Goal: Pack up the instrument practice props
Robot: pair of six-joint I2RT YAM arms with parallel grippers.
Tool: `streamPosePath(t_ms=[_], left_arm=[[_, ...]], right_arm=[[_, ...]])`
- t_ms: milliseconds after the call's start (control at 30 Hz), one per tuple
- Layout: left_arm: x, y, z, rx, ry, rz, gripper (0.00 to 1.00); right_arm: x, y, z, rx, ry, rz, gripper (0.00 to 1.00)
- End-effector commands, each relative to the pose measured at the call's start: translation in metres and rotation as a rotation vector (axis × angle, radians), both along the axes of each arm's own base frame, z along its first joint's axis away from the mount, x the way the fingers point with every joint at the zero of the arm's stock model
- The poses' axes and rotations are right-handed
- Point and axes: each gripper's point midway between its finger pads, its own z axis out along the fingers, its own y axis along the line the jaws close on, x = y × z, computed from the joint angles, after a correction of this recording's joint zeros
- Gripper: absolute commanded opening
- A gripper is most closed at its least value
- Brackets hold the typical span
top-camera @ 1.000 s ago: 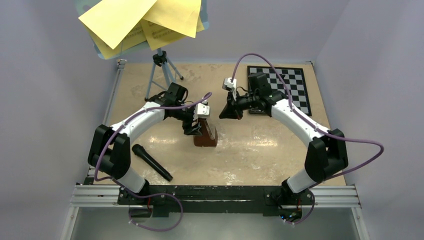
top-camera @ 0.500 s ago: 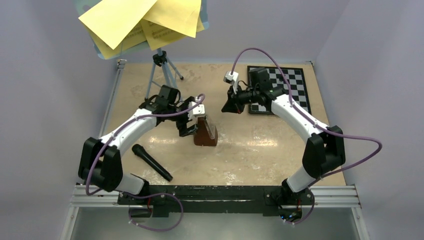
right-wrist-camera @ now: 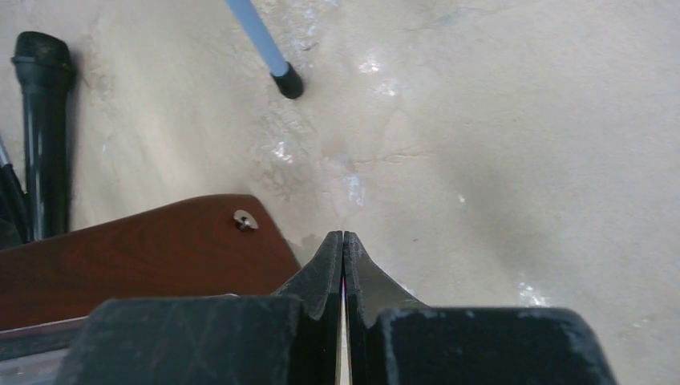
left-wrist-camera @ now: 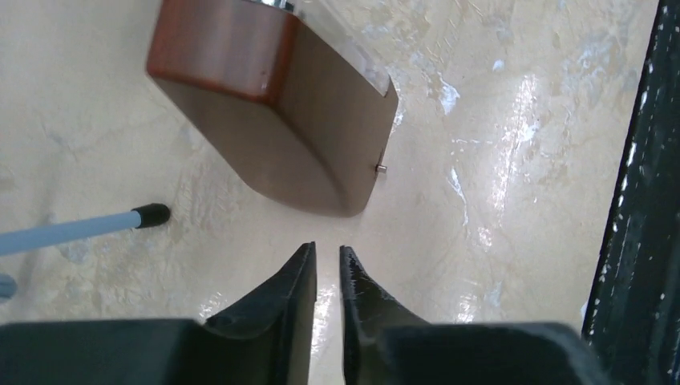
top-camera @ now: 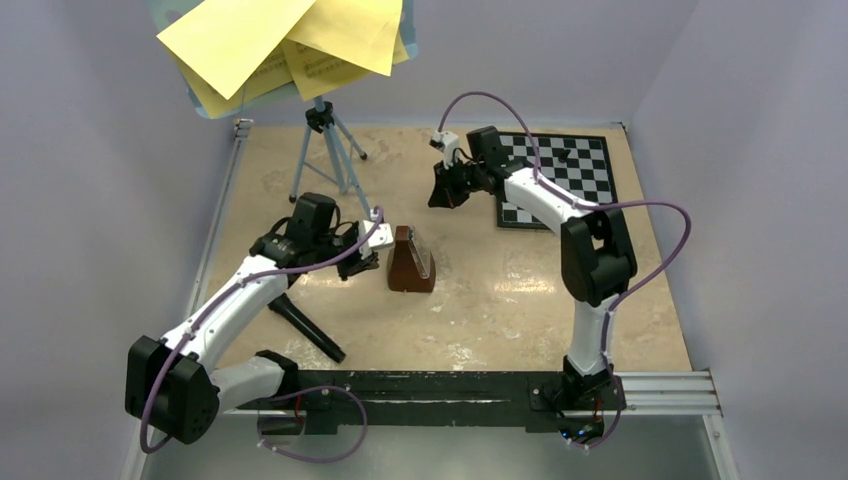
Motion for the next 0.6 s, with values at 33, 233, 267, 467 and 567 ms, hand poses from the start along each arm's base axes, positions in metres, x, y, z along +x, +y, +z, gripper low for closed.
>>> streamPosePath(t_ms=[33, 233, 267, 467, 567], left_arm=[[-0.016, -0.016, 0.001, -0.040, -0.025, -0.127, 0.07], [-0.008, -0.046, 0.000, -0.062, -0.100, -0.259, 0.00], [-0.005, -0.051, 0.001, -0.071, -0.098, -0.272, 0.00], [0.024, -0.061, 0.003, -0.065, -0.139, -0.219, 0.00], [0.048, -0.052, 0.000, -0.018, -0.208, -0.149, 0.00]], right_arm=[[-0.031, 0.021, 0.029, 0.067, 0.039, 0.059, 0.00], [-0.061, 0.030, 0.015, 0.058, 0.075, 0.097, 0.00], [-0.064, 0.032, 0.013, 0.053, 0.078, 0.102, 0.00], [-0.077, 0.030, 0.010, 0.036, 0.091, 0.107, 0.00], [-0.082, 0.017, 0.006, 0.004, 0.086, 0.088, 0.00]])
